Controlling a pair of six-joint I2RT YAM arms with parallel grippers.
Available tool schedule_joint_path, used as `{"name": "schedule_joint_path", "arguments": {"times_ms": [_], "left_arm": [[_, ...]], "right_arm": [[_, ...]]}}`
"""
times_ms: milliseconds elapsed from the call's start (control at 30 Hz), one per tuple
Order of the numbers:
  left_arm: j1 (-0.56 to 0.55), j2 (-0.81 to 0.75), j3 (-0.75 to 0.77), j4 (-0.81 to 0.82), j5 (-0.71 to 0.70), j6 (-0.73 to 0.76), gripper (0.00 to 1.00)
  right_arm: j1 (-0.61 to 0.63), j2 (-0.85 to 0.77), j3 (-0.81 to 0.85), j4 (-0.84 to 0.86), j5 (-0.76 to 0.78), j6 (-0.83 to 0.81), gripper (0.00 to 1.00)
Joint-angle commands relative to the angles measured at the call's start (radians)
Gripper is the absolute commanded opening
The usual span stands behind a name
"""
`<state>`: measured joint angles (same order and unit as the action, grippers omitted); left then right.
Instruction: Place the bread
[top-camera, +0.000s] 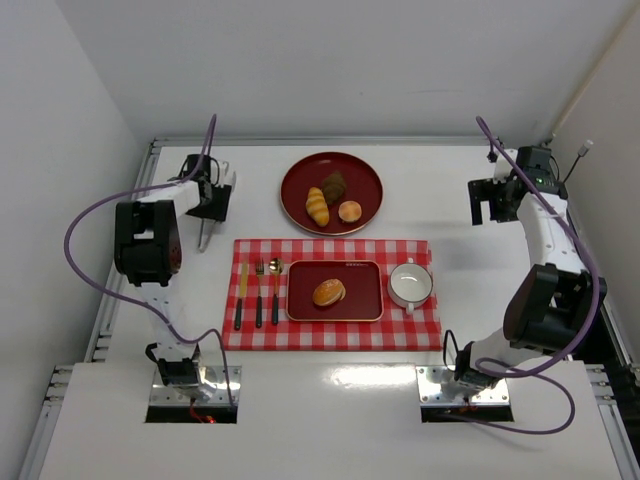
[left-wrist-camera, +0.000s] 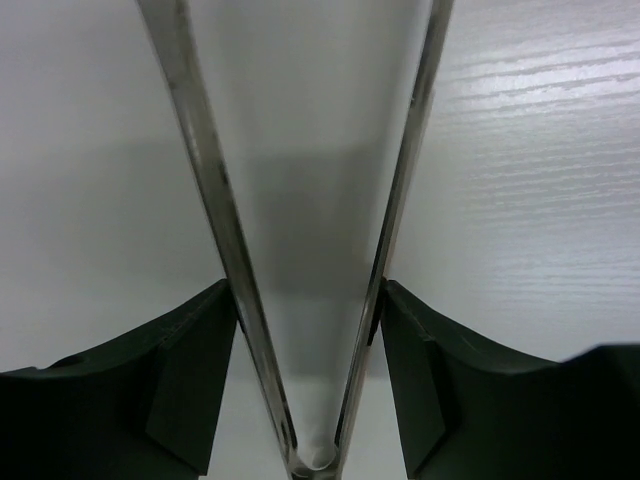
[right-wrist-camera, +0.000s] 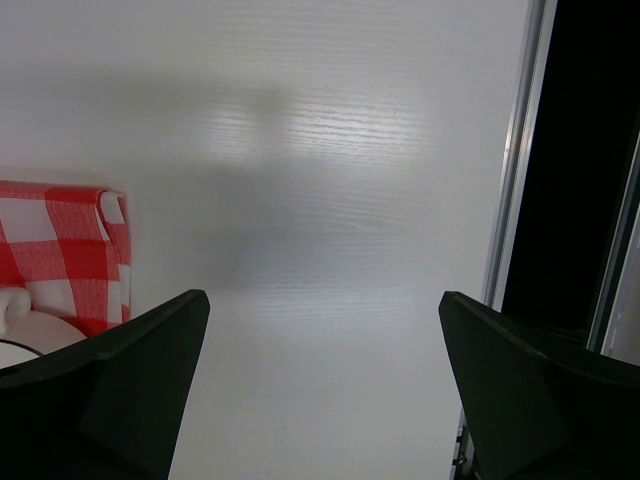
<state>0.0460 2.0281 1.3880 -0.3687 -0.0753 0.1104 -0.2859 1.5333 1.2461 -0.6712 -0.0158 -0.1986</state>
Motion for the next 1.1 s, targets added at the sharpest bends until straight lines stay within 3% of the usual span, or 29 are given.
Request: {"name": "schedule_joint_path", "arguments": {"times_ms": [0,67,100,200,267,300,333,700,1067], "left_arm": [[0.011,0.021,0.028,0.008,0.028,-0.021,0.55],[0.011,0.021,0.028,0.008,0.043,-0.031,0.62],[0.011,0.021,0.028,0.008,0.055,-0.031,0.71],[0.011,0.021,0.028,0.008,0.055,-0.040,0.71],[0.011,-0.015,0.028,-0.003,0.065,-0.040,0.93],[0.011,-0.034,0.019,-0.003,0.075,-0.040,0.94],[0.023,-0.087,0.010,-0.003,0.106,-0.040,1.00],[0.100,-0.526,-0.133,-0.035,0.186,-0.058,1.00],[0.153,-0.798,-0.227,-0.113,0.239,-0.037,1.00]], "right_arm": [[0.004,-0.027,0.009,0.035,-0.036,0.004,1.00],[0.004,-0.027,-0.002,0.035,-0.036,0.004,1.00],[0.004,-0.041,-0.017,0.044,-0.024,0.013,1.00],[-0.005,-0.055,-0.033,0.064,-0.024,0.013,1.00],[-0.006,-0.067,-0.043,0.074,-0.024,0.013,1.00],[-0.006,-0.067,-0.053,0.085,-0.024,0.013,1.00],[-0.006,-0.077,-0.053,0.085,-0.036,0.013,1.00],[-0.025,-0.136,-0.022,0.085,-0.012,0.077,1.00],[-0.062,-0.157,0.003,0.042,-0.003,0.108,1.00]]}}
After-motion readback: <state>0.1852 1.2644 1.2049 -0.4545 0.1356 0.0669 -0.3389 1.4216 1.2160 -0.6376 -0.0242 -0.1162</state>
